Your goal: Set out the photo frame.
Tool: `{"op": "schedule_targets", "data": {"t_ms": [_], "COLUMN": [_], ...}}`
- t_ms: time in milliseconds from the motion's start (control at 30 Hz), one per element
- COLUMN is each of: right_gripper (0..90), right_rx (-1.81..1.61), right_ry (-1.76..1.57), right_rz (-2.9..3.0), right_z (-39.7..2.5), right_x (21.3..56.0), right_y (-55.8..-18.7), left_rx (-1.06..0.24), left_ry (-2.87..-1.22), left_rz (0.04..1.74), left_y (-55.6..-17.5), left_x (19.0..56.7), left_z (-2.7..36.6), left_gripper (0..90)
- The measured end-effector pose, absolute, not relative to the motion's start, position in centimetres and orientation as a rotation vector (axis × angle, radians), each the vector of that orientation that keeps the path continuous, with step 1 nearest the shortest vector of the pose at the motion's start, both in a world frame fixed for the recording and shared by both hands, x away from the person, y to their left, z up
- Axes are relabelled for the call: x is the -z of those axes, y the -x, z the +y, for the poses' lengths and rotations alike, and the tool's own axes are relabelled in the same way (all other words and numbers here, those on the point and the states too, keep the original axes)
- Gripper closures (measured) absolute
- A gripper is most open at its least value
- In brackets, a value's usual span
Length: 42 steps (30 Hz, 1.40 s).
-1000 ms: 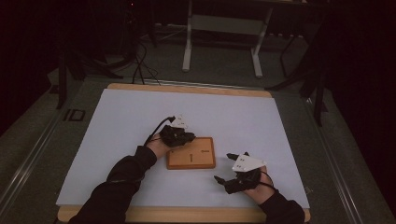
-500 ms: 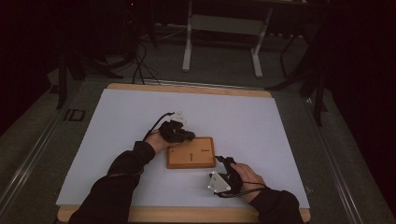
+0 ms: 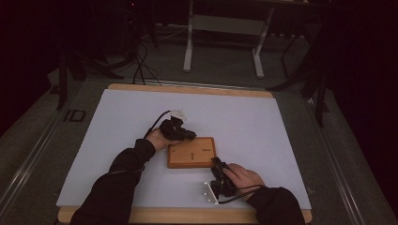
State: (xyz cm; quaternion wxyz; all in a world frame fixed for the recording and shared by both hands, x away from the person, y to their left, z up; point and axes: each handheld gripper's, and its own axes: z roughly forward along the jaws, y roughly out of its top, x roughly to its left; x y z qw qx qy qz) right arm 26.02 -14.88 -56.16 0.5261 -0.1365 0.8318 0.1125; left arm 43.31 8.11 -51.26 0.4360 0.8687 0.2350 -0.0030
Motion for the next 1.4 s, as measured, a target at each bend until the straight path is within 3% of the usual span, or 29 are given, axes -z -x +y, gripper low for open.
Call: {"op": "schedule_targets", "data": {"t_ms": [400,567,600,900,1067,1133,1267,1400], "right_gripper": [54.6,59.4,63.9,65.2,66.3,66.9,68.2,69.0], "right_rx": [-0.220,-0.201,-0.201,-0.216,-0.252,-0.269,-0.322,-0.354], "right_ry": [0.396,0.407,0.407,0.378,0.369,0.365,0.352,0.328], "right_rz": [1.904,1.896,1.896,1.918,1.946,1.963,1.999,2.044], "right_z": [-14.3,-14.0,-14.0,-13.9,-13.9,-14.0,-14.0,-14.0], "right_x": [57.1,57.3,57.4,57.4,56.6,56.1,54.7,53.3], "right_y": [-26.2,-26.3,-26.3,-26.3,-26.2,-26.3,-26.6,-27.1], "left_rx": [0.014,0.019,0.017,-0.012,-0.080,-0.109,-0.133,-0.162], "left_ry": [-2.170,-2.175,-2.182,-2.225,-2.234,-2.227,-2.177,-2.126], "left_rz": [0.581,0.580,0.575,0.552,0.526,0.522,0.515,0.529], "left_y": [-43.4,-43.4,-43.4,-43.2,-42.2,-41.8,-40.6,-39.7], "left_x": [51.2,51.1,51.1,50.8,49.9,49.5,48.6,48.0], "left_z": [8.0,8.0,8.0,7.7,7.9,8.2,9.4,10.8], "left_gripper": [83.8,83.7,83.7,82.1,58.7,56.3,42.8,20.4]}}
